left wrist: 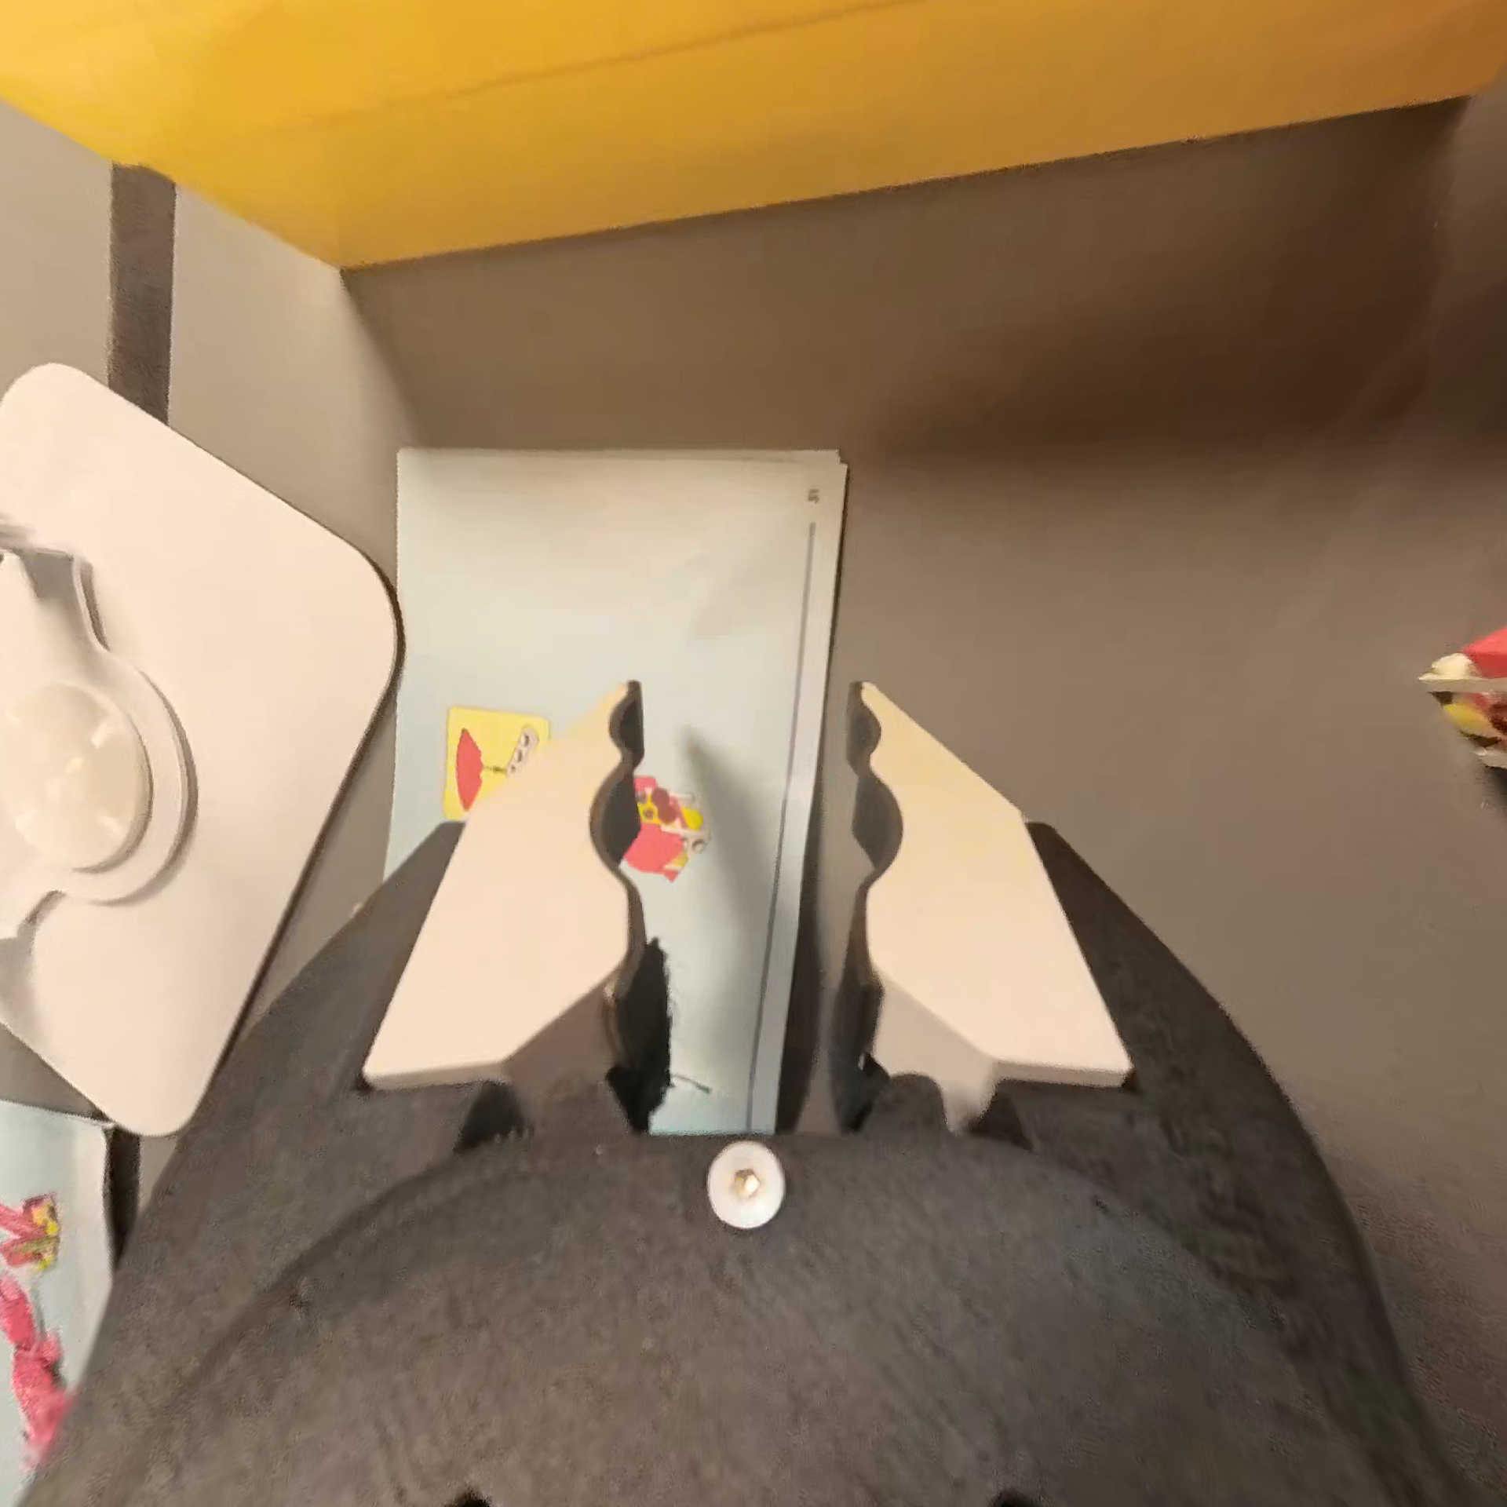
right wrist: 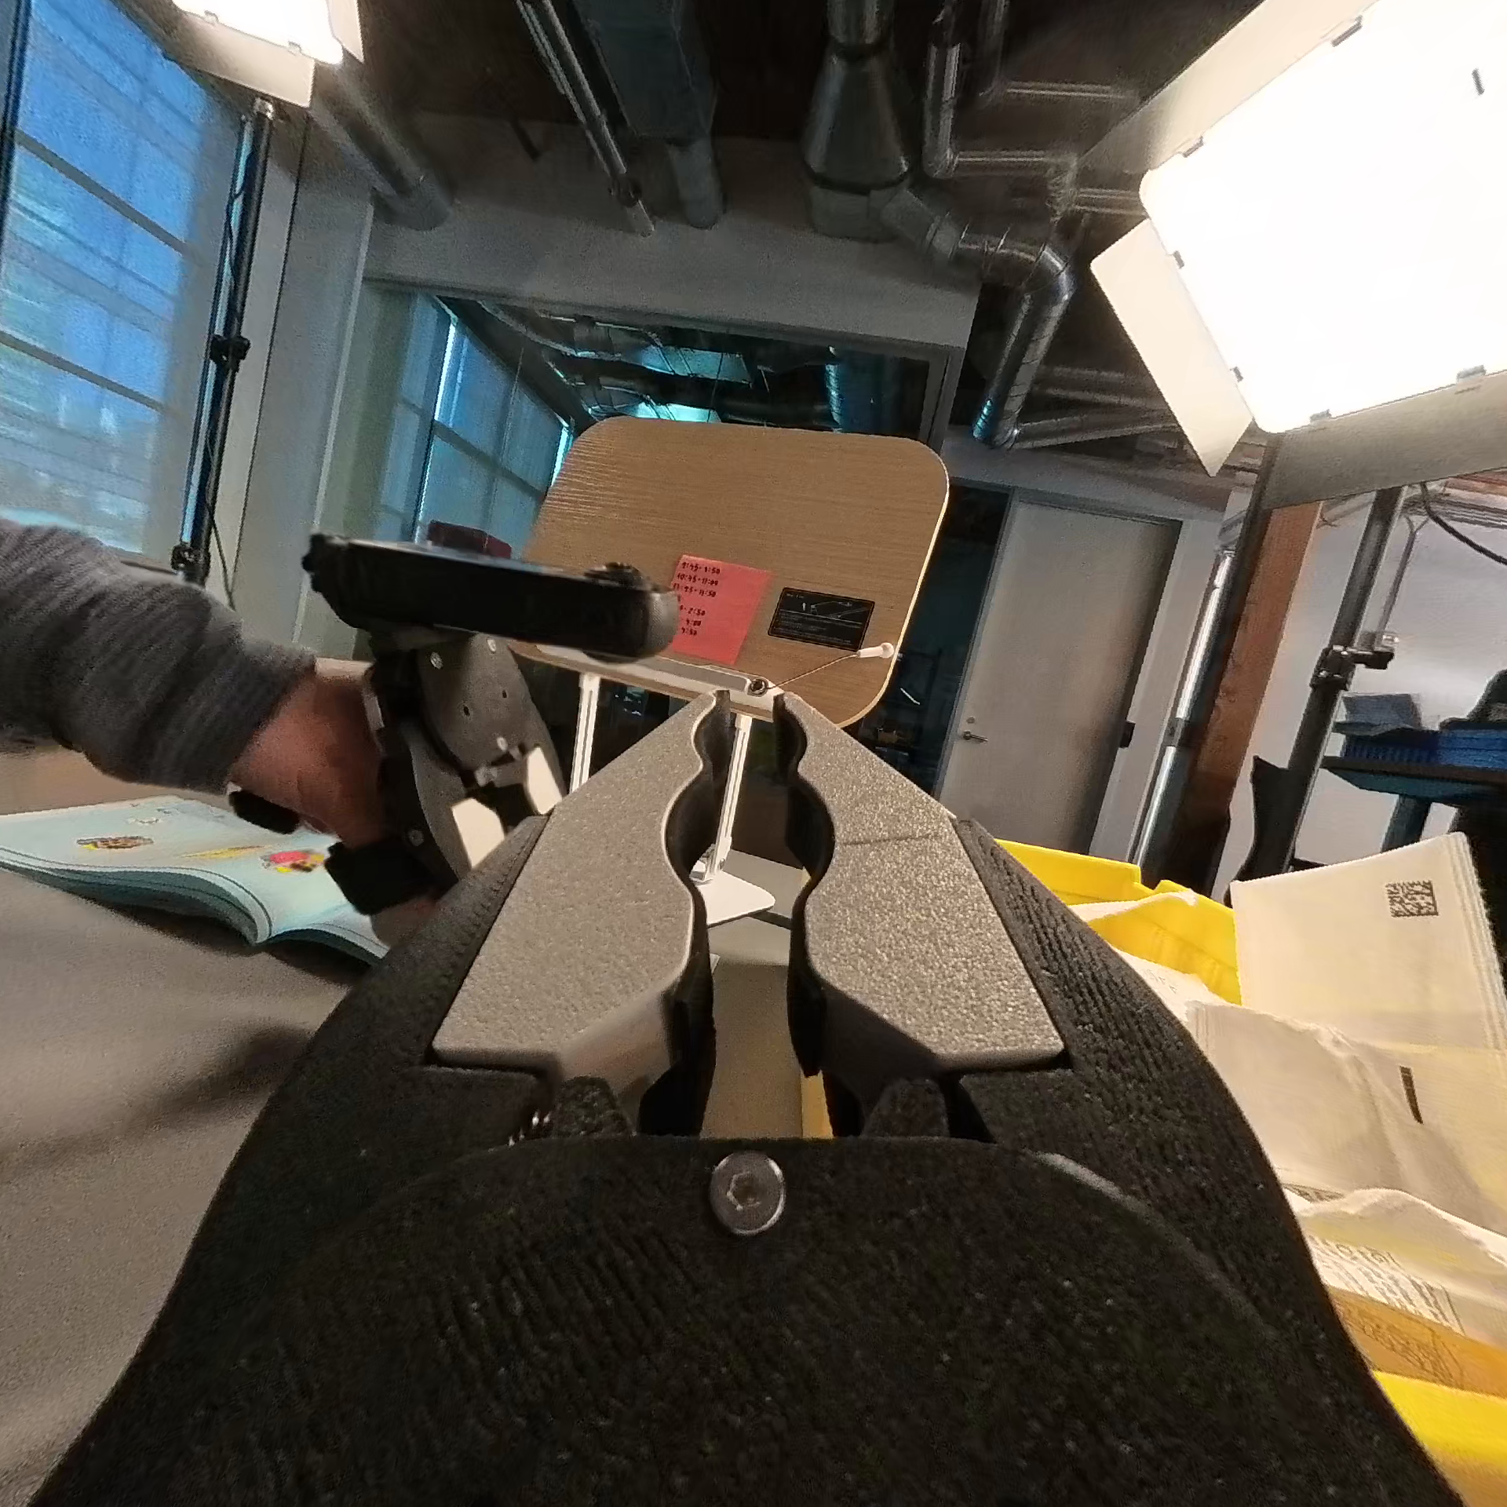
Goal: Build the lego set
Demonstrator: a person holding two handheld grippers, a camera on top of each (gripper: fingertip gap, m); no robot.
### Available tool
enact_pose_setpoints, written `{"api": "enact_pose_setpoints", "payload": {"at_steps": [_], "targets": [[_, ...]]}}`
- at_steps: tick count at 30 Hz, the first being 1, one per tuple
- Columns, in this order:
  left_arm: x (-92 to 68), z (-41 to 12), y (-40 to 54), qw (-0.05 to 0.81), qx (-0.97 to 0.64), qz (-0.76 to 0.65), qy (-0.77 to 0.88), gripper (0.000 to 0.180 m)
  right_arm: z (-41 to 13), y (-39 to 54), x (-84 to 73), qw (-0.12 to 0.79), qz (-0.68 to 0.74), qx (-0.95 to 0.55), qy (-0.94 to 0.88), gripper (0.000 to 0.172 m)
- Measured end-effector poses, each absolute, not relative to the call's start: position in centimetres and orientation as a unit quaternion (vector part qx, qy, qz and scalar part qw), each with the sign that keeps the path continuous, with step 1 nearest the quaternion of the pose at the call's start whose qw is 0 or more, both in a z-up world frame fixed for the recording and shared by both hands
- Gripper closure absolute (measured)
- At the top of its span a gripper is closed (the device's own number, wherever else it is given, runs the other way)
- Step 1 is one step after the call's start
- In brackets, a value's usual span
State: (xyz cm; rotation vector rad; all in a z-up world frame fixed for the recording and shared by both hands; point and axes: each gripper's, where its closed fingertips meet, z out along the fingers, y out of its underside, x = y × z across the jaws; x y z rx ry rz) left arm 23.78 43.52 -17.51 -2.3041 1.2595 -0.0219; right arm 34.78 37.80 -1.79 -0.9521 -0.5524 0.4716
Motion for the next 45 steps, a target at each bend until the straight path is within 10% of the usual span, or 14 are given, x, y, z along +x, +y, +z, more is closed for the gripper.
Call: {"api": "enact_pose_setpoints", "payload": {"at_steps": [10, 23, 45], "targets": [[25.1, -18.0, 45.0, 0.259, -0.84, 0.002, 0.476, 0.127, -1.8, 37.8, 34.8, 0.826, 0.222, -0.448, -0.26, 0.164], [26.4, -18.4, 43.7, 0.223, -0.886, -0.168, 0.371, 0.18, -1.8, 37.8, 34.7, 0.825, 0.222, -0.45, -0.261, 0.164], [23.2, -16.6, 43.9, 0.247, -0.871, -0.056, 0.421, 0.18, -1.9, 37.9, 34.5, 0.826, 0.209, -0.451, -0.268, 0.164]]}}
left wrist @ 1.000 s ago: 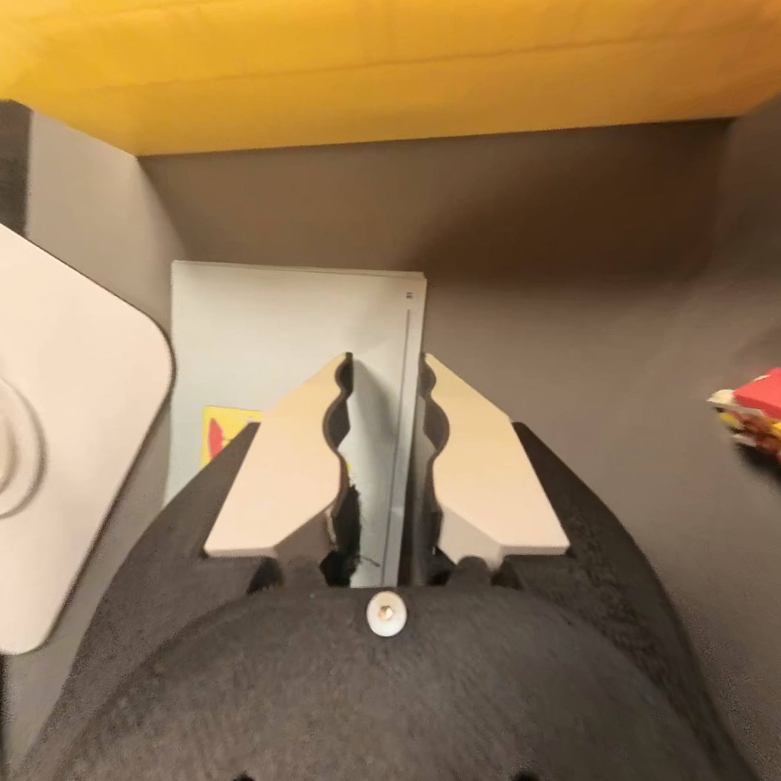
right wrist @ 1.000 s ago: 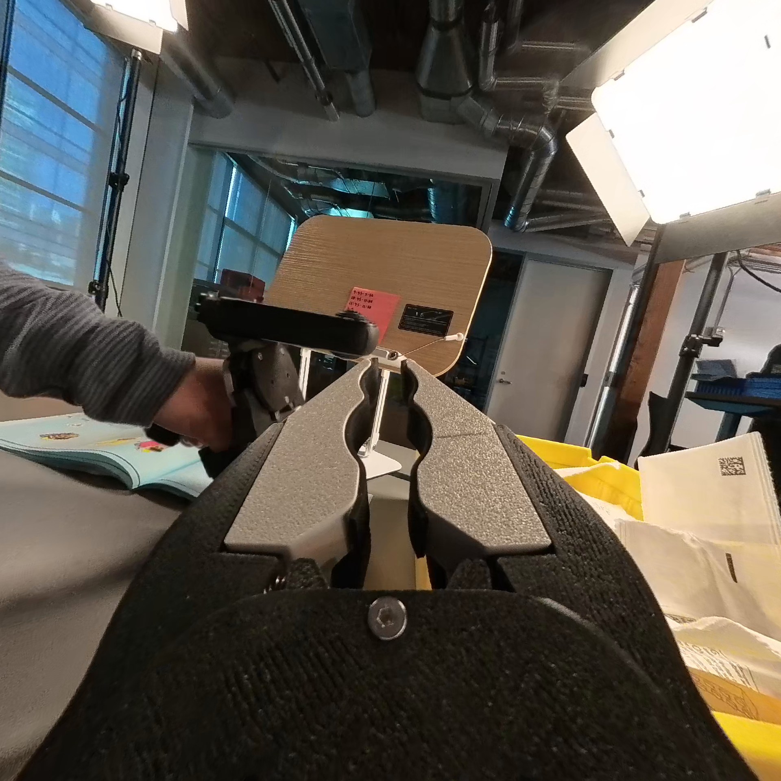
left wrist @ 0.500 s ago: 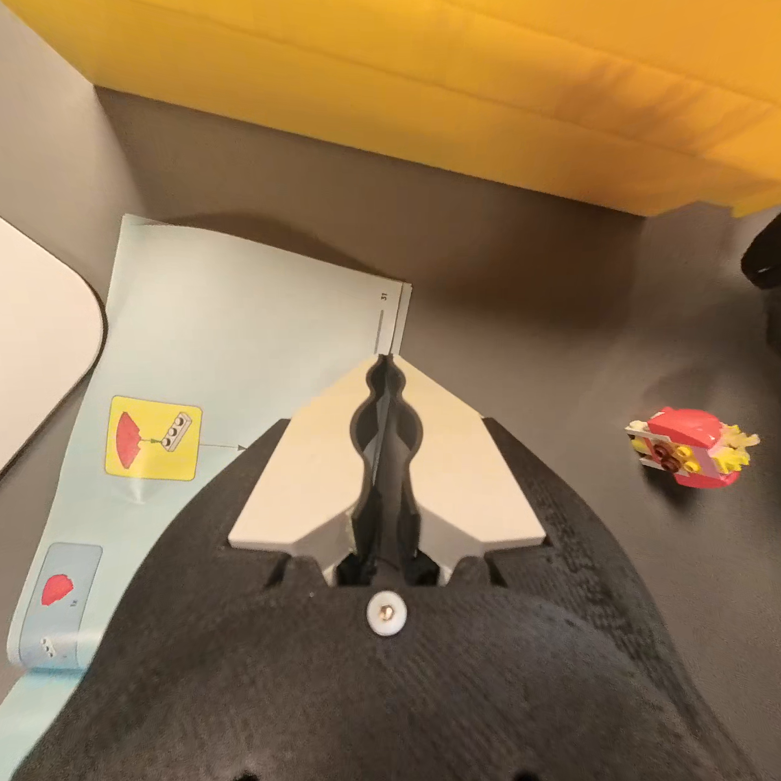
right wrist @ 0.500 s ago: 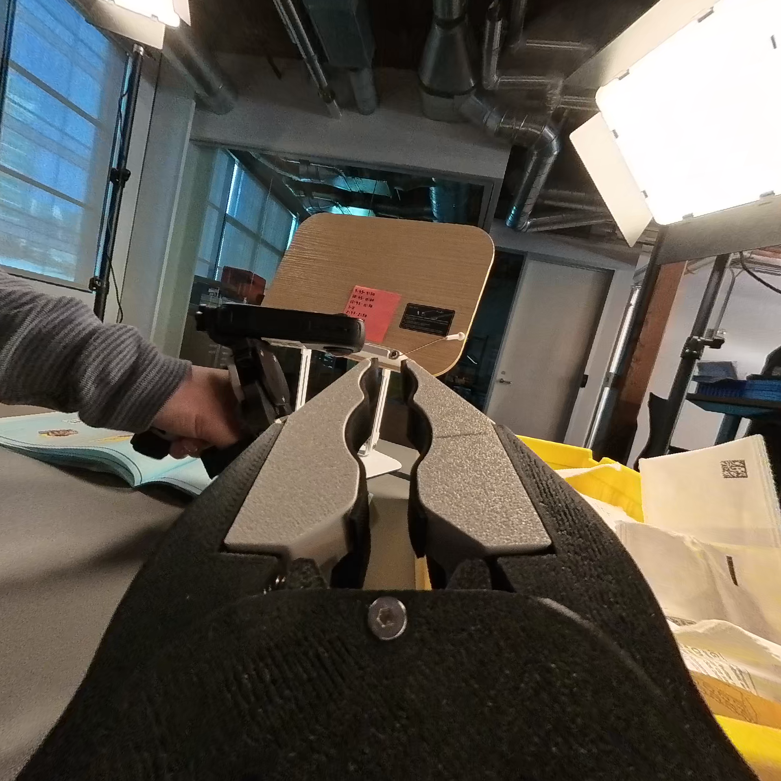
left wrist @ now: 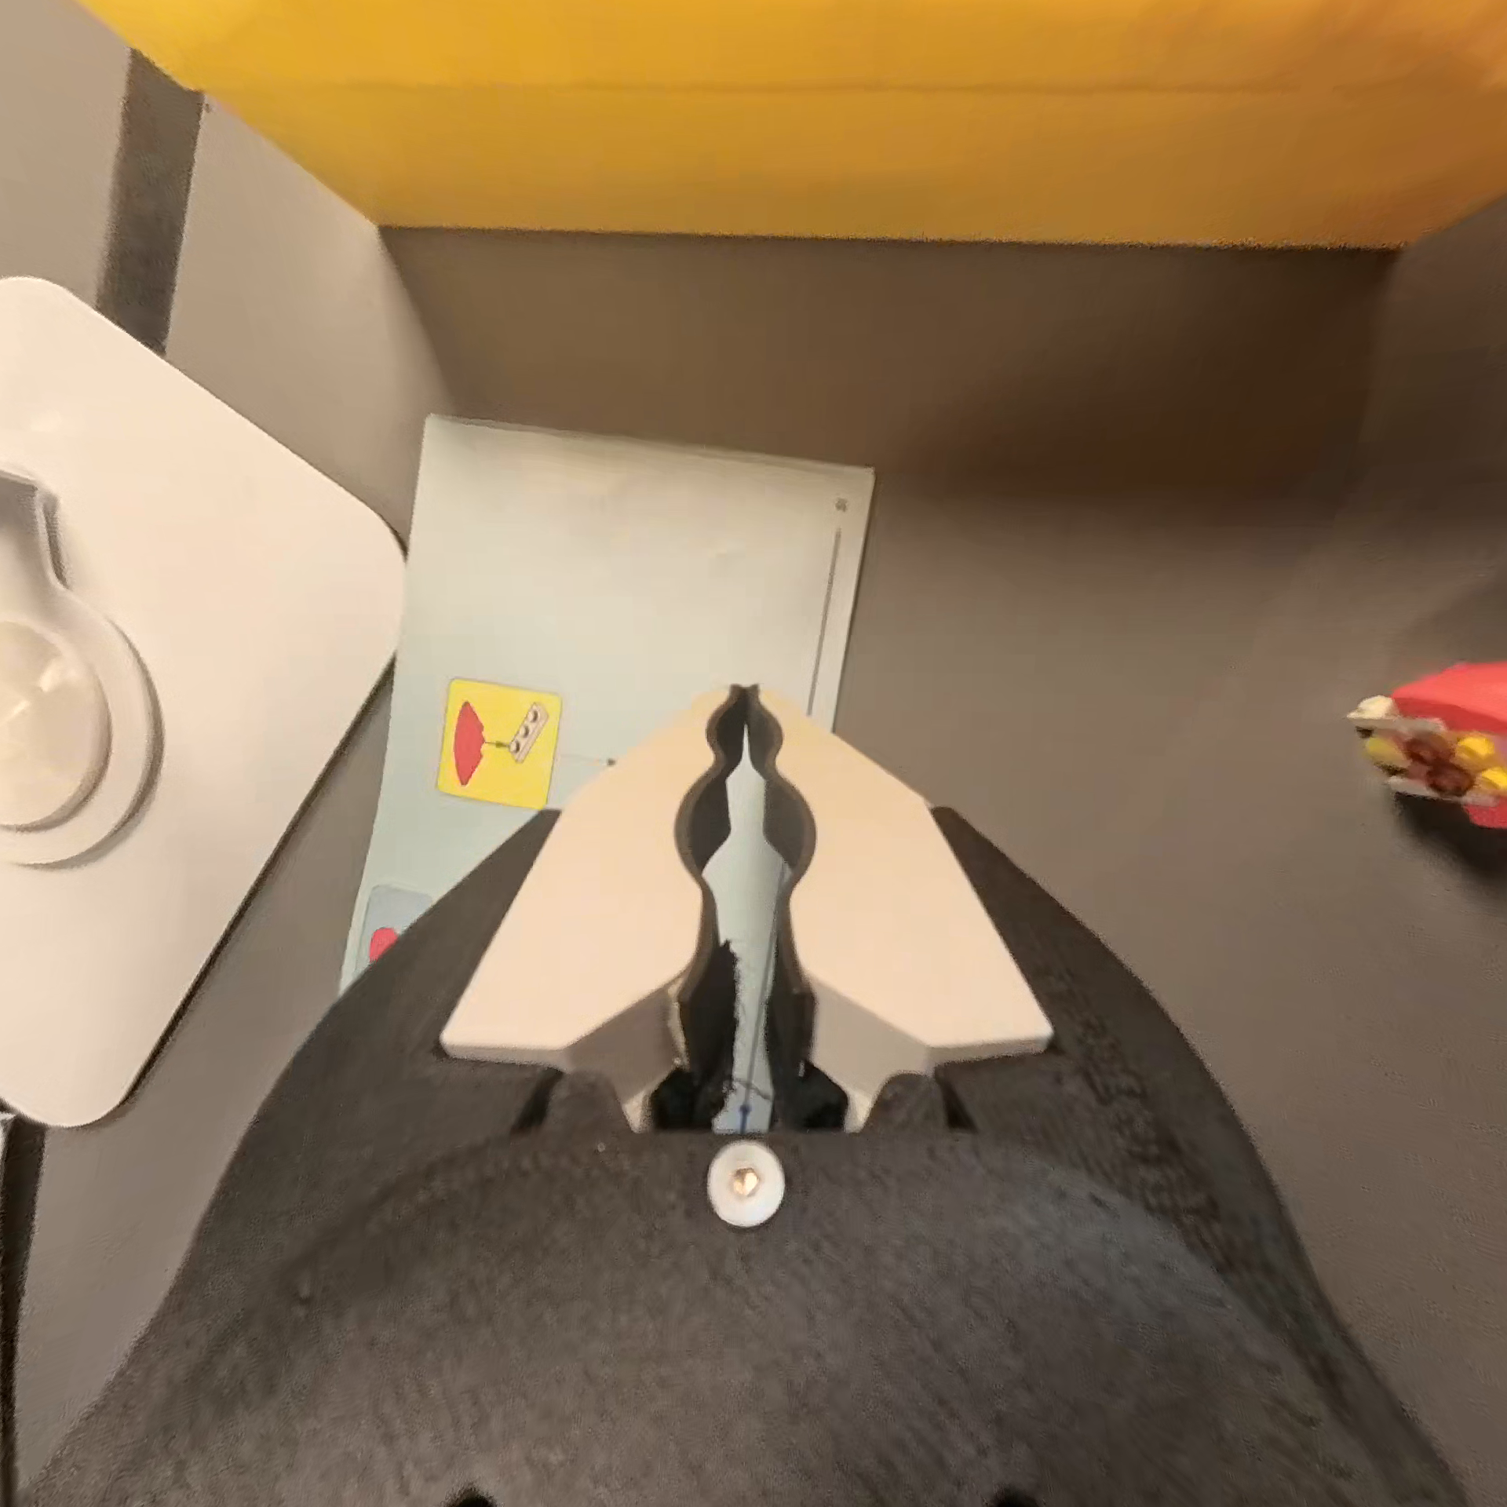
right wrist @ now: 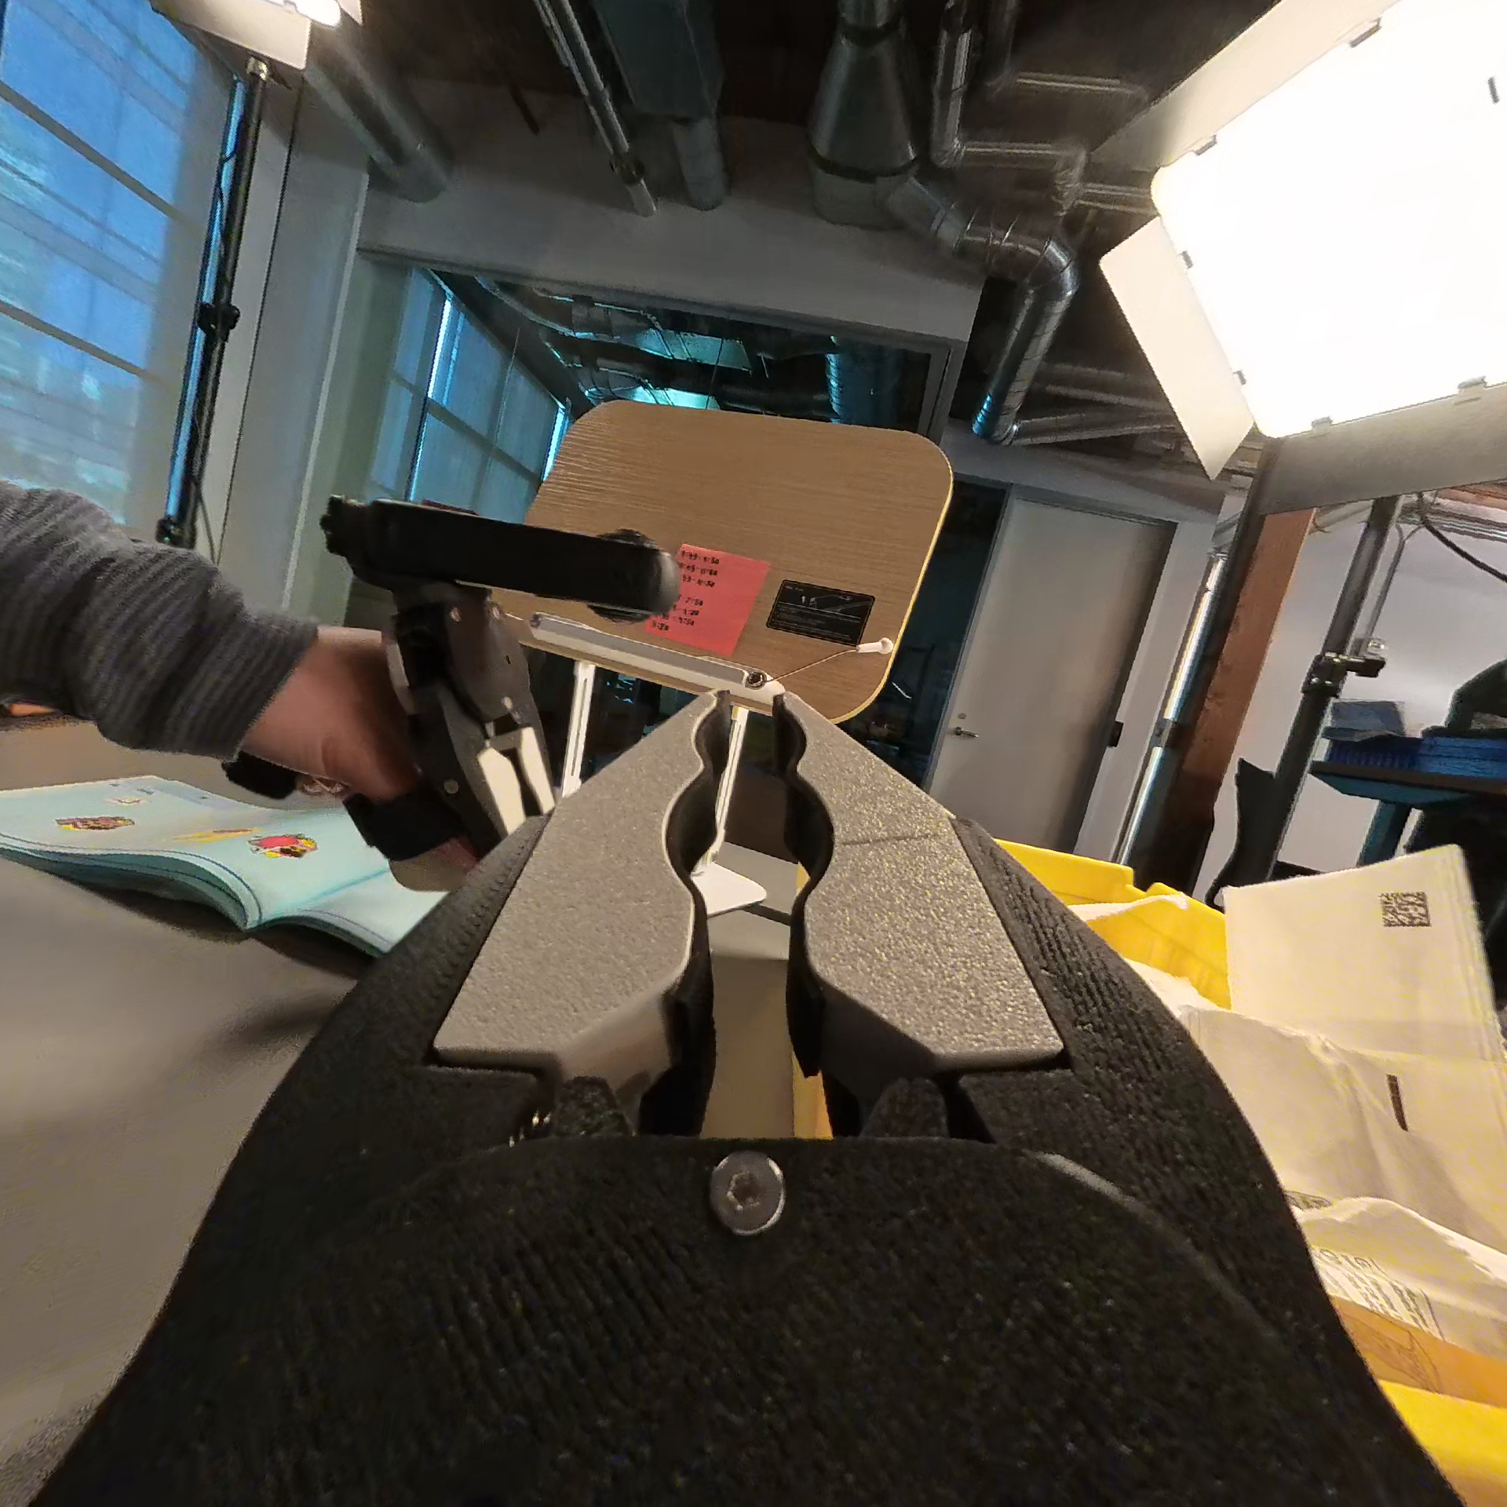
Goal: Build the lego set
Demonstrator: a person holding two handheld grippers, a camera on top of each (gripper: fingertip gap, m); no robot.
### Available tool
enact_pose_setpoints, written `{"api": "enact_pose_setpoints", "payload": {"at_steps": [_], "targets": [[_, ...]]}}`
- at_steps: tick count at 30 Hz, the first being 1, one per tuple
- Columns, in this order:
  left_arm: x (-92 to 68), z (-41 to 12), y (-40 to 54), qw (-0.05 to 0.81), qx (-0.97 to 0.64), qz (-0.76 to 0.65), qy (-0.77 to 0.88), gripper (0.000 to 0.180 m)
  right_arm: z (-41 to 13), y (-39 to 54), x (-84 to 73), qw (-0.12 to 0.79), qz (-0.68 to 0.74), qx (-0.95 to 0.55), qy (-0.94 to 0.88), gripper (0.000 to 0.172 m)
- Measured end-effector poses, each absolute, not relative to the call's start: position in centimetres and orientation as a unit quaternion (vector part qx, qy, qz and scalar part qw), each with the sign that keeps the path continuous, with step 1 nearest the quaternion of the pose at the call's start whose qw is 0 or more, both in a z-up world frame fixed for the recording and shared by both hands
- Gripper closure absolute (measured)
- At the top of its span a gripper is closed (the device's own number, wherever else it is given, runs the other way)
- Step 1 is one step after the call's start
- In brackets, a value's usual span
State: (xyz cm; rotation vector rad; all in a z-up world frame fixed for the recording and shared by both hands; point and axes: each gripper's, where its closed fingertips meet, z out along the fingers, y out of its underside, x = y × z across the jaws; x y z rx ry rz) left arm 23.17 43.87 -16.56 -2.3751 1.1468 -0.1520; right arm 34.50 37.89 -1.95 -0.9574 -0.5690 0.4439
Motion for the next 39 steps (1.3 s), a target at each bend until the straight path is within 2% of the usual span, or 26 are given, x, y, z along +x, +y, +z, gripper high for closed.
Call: {"api": "enact_pose_setpoints", "payload": {"at_steps": [2, 4, 6, 11, 19, 22, 25, 32, 39], "targets": [[22.7, -16.6, 43.8, 0.252, -0.865, -0.036, 0.433, 0.18, -2.0, 37.9, 34.5, 0.826, 0.205, -0.45, -0.27, 0.164], [22.4, -17.0, 43.3, 0.238, -0.861, -0.013, 0.45, 0.139, -2.0, 37.9, 34.5, 0.826, 0.205, -0.45, -0.27, 0.164], [22.2, -17.6, 42.5, 0.209, -0.855, 0.005, 0.474, 0.122, -2.0, 37.9, 34.5, 0.826, 0.206, -0.451, -0.27, 0.164], [20.9, -17.8, 42.5, 0.185, -0.839, 0.076, 0.506, 0.127, -2.0, 37.8, 34.4, 0.825, 0.206, -0.451, -0.272, 0.164], [20.9, -17.1, 42.4, 0.187, -0.854, 0.042, 0.483, 0.168, -2.1, 37.8, 34.2, 0.823, 0.205, -0.452, -0.276, 0.165], [20.7, -17.4, 42.3, 0.184, -0.856, 0.042, 0.481, 0.175, -2.1, 37.8, 34.2, 0.823, 0.205, -0.452, -0.277, 0.165], [20.4, -17.6, 42.5, 0.191, -0.847, 0.07, 0.491, 0.173, -2.1, 37.7, 34.2, 0.823, 0.204, -0.452, -0.277, 0.165], [19.6, -17.0, 43.5, 0.209, -0.841, 0.128, 0.482, 0.147, -2.1, 37.8, 34.2, 0.823, 0.204, -0.452, -0.278, 0.165], [18.0, -17.2, 43.2, 0.183, -0.853, 0.147, 0.465, 0.136, -2.1, 37.8, 34.1, 0.823, 0.204, -0.452, -0.278, 0.165]]}}
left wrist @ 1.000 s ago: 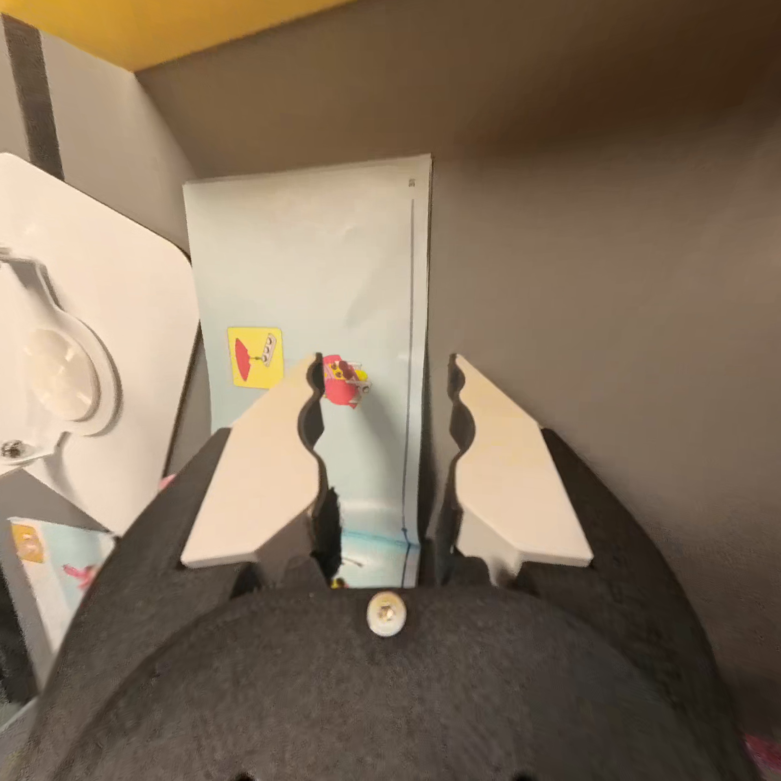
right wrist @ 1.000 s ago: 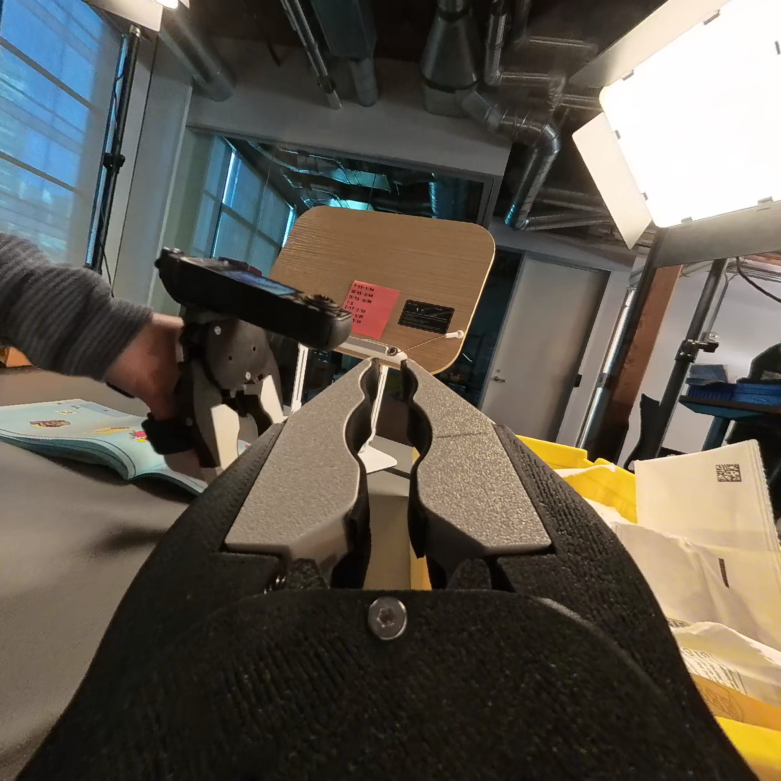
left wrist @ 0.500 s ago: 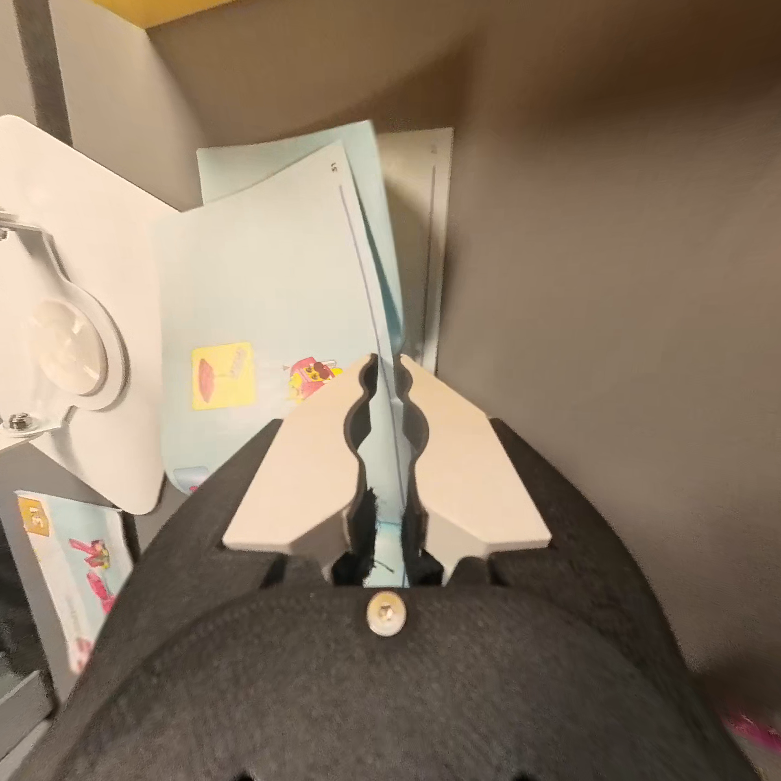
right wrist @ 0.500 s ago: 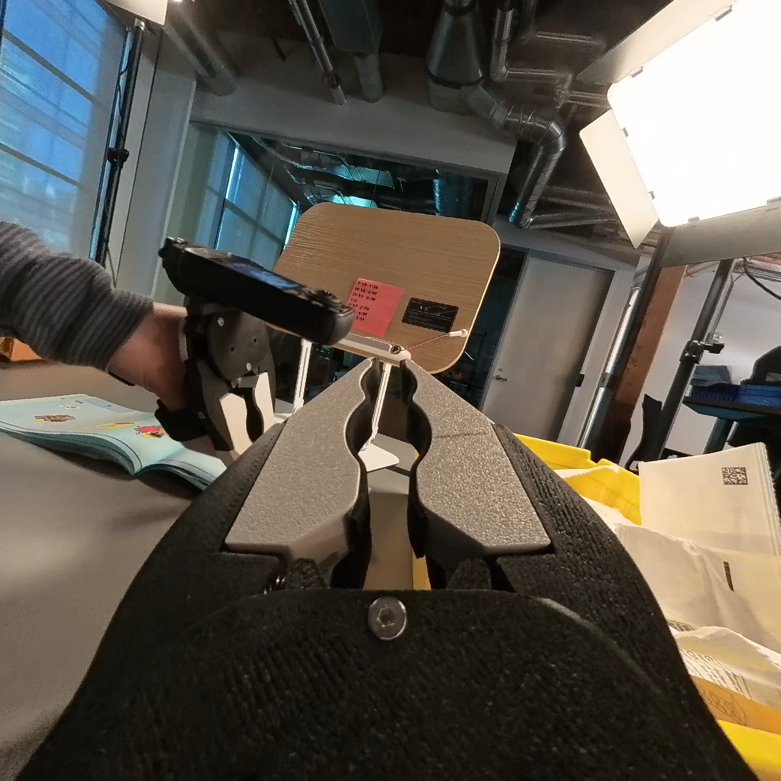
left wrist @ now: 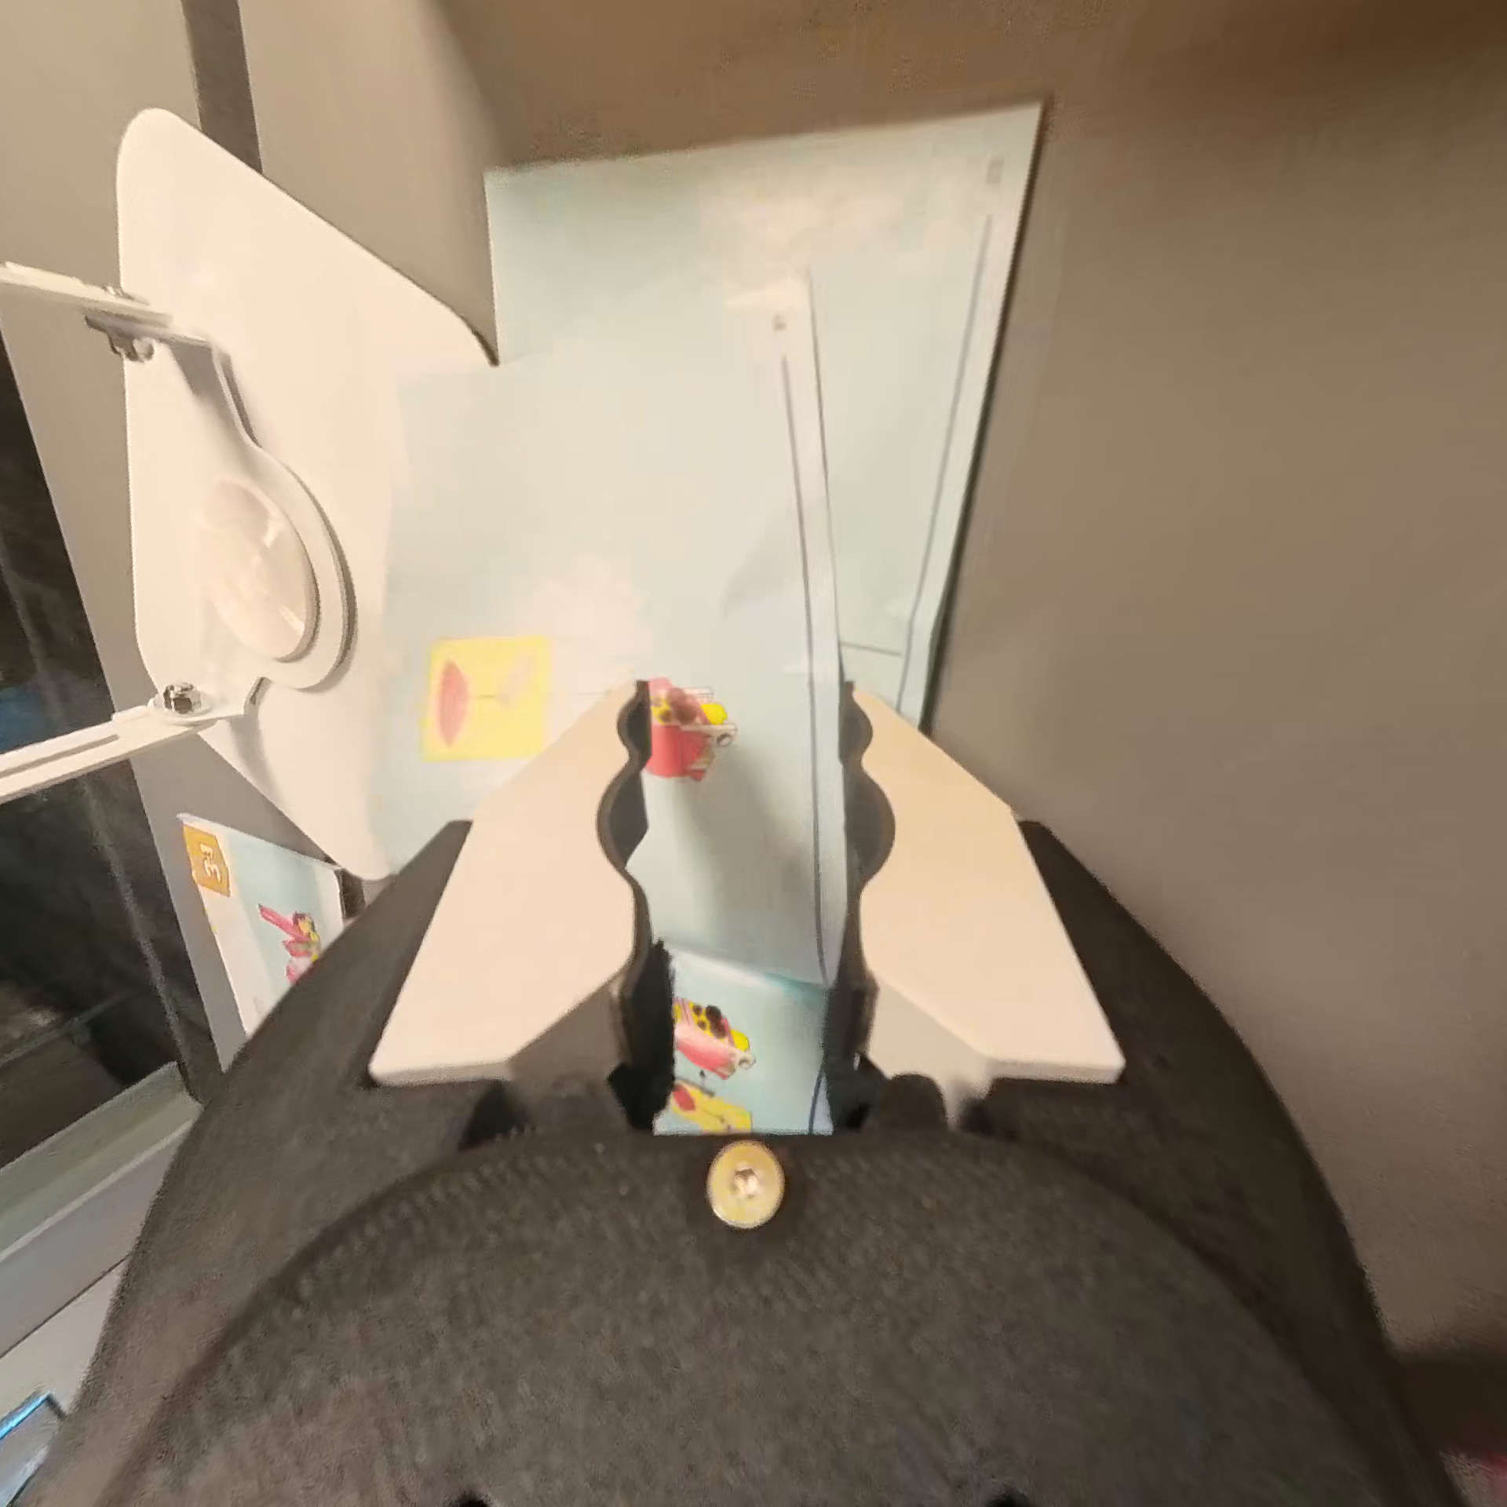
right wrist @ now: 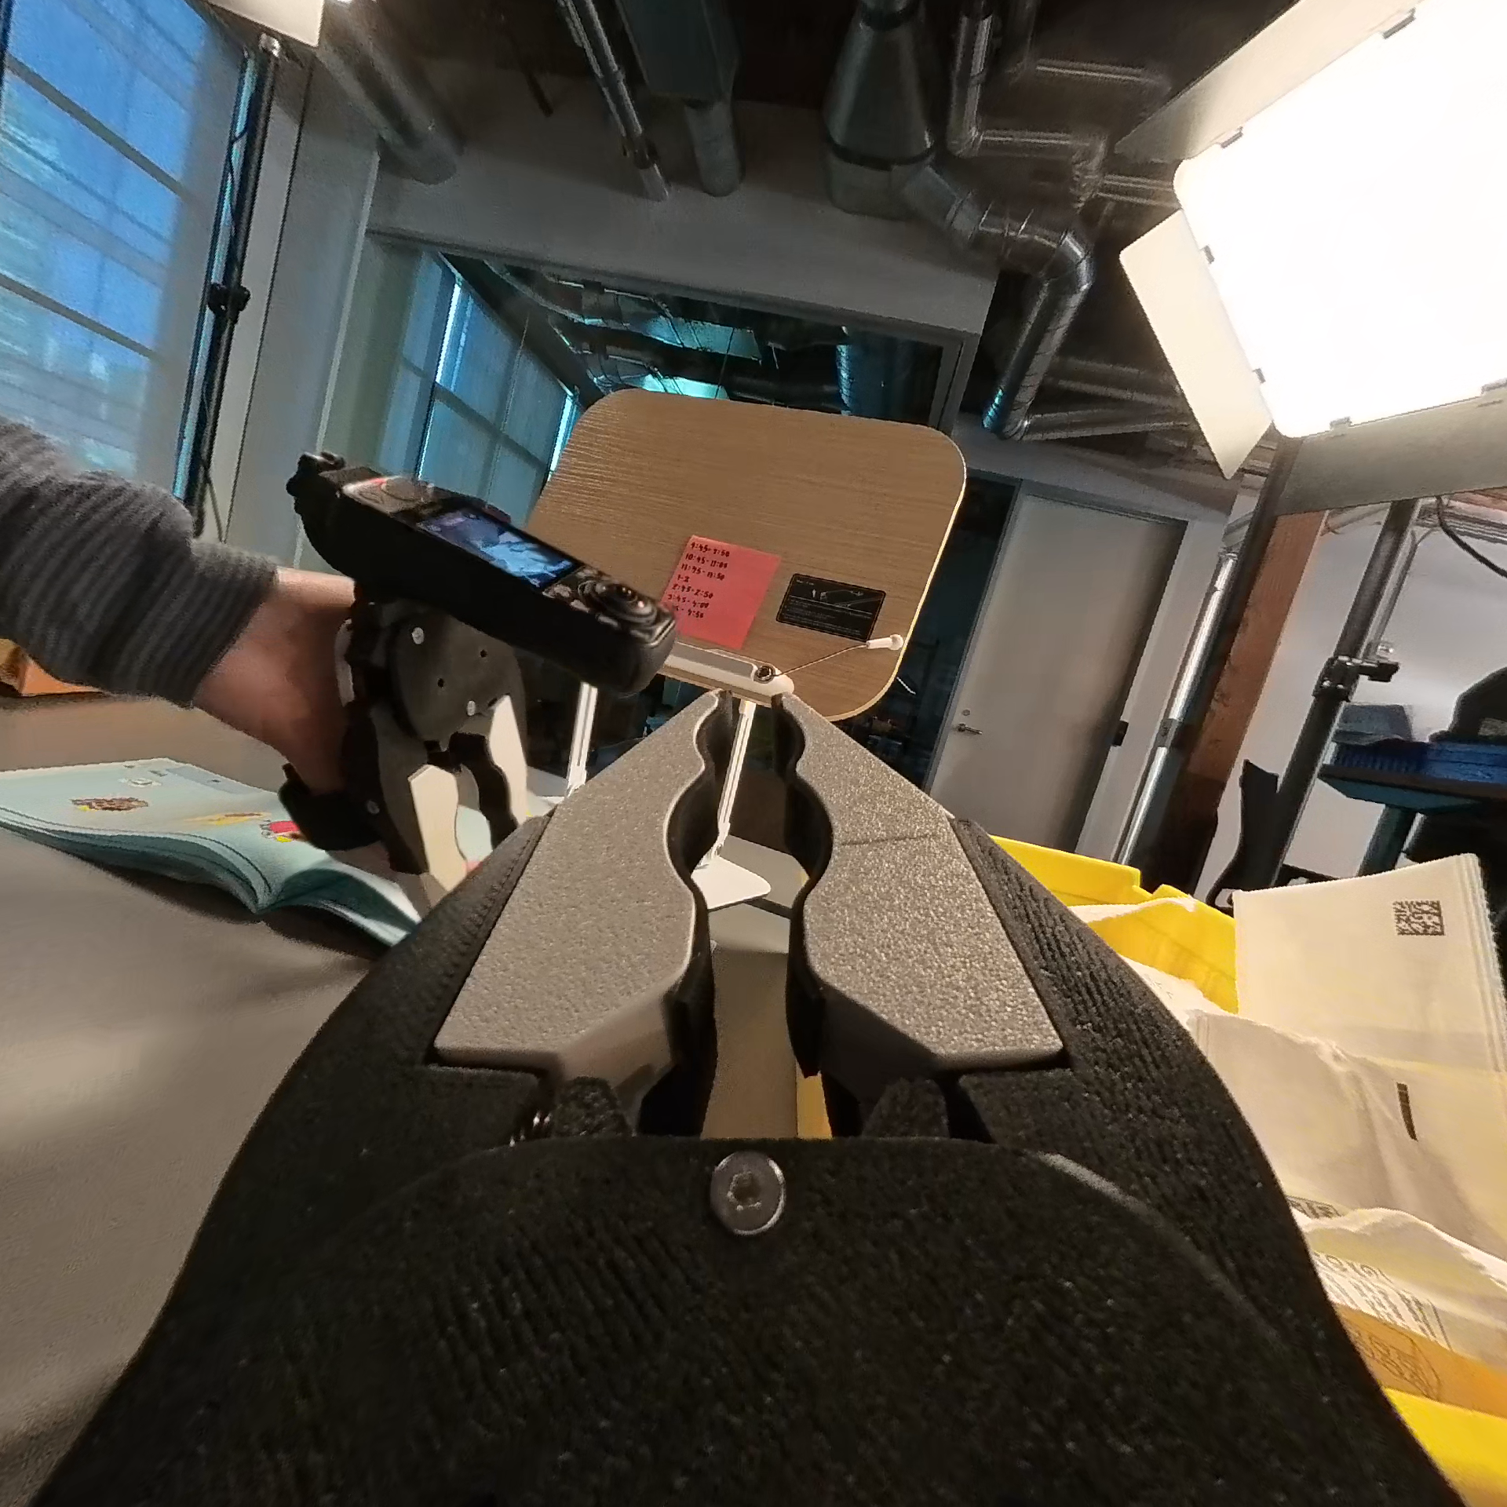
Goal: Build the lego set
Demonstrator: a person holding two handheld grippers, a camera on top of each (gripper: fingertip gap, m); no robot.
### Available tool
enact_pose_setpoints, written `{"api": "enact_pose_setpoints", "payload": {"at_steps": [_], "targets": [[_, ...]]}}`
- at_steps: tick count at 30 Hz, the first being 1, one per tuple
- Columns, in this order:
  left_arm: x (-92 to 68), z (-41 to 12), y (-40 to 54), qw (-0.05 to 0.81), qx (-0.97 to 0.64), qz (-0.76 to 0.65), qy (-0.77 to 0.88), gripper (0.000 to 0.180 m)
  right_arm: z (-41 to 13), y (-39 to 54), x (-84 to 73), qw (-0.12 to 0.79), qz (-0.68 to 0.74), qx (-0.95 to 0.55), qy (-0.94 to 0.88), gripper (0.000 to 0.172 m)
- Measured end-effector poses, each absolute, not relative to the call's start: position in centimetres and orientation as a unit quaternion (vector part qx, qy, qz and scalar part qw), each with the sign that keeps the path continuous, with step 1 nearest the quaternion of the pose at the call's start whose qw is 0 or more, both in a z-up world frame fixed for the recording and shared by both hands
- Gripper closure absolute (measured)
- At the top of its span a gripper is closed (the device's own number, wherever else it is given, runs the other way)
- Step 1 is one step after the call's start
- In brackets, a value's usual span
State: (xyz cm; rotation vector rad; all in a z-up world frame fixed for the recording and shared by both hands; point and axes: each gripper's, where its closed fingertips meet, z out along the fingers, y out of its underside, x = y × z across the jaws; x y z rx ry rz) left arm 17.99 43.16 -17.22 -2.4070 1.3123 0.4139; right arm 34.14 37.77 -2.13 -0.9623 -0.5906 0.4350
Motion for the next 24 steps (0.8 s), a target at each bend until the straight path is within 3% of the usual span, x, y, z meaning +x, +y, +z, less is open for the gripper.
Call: {"api": "enact_pose_setpoints", "payload": {"at_steps": [15, 24], "targets": [[12.0, -15.4, 41.9, 0.175, -0.836, 0.271, 0.444, 0.132, -2.2, 37.8, 34.0, 0.822, 0.204, -0.452, -0.279, 0.165], [5.2, -12.6, 35.7, 0.162, -0.901, 0.281, 0.289, 0.123, -2.3, 37.8, 33.9, 0.822, 0.2, -0.452, -0.284, 0.165]]}}
